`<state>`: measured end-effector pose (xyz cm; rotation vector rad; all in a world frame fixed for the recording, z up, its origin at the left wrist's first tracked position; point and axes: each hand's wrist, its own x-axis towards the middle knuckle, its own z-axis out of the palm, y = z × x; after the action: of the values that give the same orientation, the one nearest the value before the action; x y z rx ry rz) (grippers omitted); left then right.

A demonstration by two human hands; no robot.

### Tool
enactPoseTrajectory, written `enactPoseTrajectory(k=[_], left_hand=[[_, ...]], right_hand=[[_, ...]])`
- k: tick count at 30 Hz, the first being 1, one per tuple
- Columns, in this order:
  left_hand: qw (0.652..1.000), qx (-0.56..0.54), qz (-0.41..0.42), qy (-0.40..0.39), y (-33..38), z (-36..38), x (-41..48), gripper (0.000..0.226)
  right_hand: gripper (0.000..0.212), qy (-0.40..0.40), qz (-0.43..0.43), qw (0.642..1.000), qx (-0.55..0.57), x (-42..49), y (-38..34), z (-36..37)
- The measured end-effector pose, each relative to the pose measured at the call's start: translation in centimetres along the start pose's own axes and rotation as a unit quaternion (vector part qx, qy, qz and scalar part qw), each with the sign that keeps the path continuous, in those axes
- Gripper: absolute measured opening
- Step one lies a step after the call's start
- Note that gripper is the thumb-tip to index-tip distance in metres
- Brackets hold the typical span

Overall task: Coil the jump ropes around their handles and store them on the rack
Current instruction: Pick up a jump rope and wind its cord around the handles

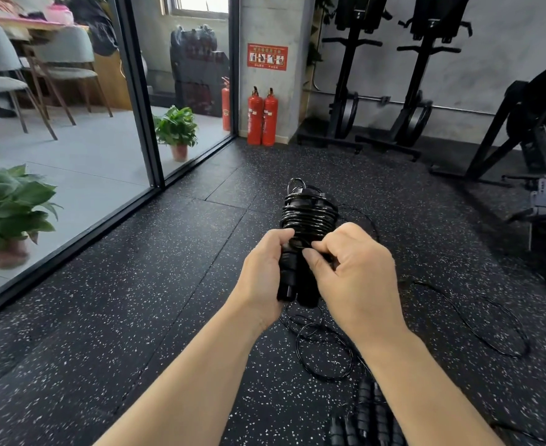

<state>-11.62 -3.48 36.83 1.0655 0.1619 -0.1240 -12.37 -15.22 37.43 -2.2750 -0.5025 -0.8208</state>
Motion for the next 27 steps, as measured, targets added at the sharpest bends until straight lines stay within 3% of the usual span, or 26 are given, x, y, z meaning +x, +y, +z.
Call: enactPoseTrajectory(k=[9,27], left_hand=[[0.999,-0.01,-0.003,0.04,0.0,0.1,-0.1,0.026],[0.997,-0.028,0.007,0.076,-0.2,1.1,-0.2,0.022]], right_hand=[[0.024,-0.002,-0.031,0.998,-0.06,0.2,-0.5,0.3],[0.024,-0.039,0.08,0.995,-0.04,0.4,-1.7,-0.9]])
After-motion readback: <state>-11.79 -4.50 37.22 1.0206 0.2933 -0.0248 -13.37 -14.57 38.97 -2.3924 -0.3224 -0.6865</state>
